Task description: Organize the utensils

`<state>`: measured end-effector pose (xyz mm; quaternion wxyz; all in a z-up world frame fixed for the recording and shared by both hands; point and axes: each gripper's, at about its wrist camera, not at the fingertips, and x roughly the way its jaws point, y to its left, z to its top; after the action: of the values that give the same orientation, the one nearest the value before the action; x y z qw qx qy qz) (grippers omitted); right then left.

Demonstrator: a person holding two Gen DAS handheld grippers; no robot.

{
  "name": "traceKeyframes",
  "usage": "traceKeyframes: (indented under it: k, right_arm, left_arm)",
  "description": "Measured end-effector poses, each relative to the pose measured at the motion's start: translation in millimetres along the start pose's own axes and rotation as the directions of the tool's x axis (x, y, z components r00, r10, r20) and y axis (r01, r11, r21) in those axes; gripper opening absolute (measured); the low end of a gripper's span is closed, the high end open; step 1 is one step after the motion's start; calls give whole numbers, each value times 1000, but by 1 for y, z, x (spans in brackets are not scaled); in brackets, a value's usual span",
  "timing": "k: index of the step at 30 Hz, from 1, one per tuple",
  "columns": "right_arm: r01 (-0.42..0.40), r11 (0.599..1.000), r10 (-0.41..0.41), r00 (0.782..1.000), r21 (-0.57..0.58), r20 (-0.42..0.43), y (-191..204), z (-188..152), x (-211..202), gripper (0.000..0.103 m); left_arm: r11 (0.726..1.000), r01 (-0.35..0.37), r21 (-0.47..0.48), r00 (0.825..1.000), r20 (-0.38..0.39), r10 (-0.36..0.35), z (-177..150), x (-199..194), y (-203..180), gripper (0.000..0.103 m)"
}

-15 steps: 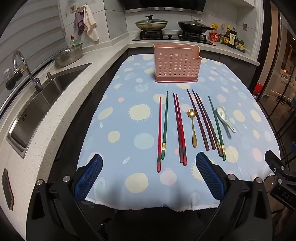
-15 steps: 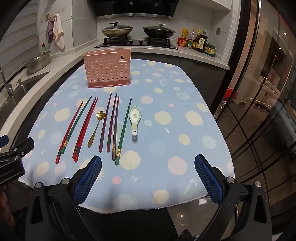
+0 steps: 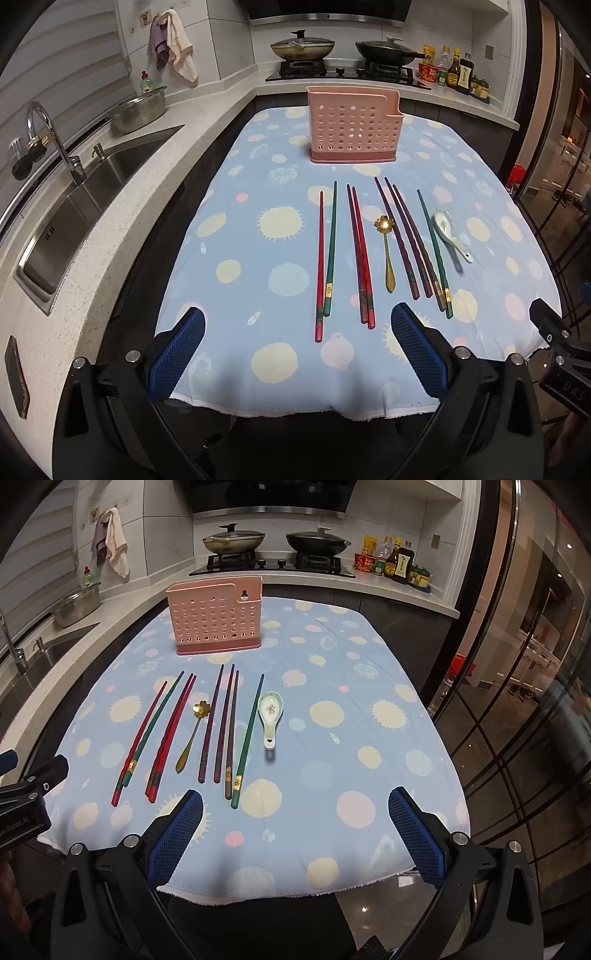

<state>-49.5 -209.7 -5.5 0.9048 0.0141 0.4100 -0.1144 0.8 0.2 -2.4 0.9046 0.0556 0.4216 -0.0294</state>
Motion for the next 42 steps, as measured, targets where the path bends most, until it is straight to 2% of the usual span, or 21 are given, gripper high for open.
traceKeyframes:
  k: [30,42]
  right_arm:
    - [-4,1000,4,1000,4,1,-4,1,-3,96]
    - [-12,1000,12,1000,1,2,6,-5,3,96]
  left_arm:
    - [1000,-4,3,1000,2,4,-3,-1,0,96]
    - [1000,-4,6,1000,2,4,-3,-3,0,96]
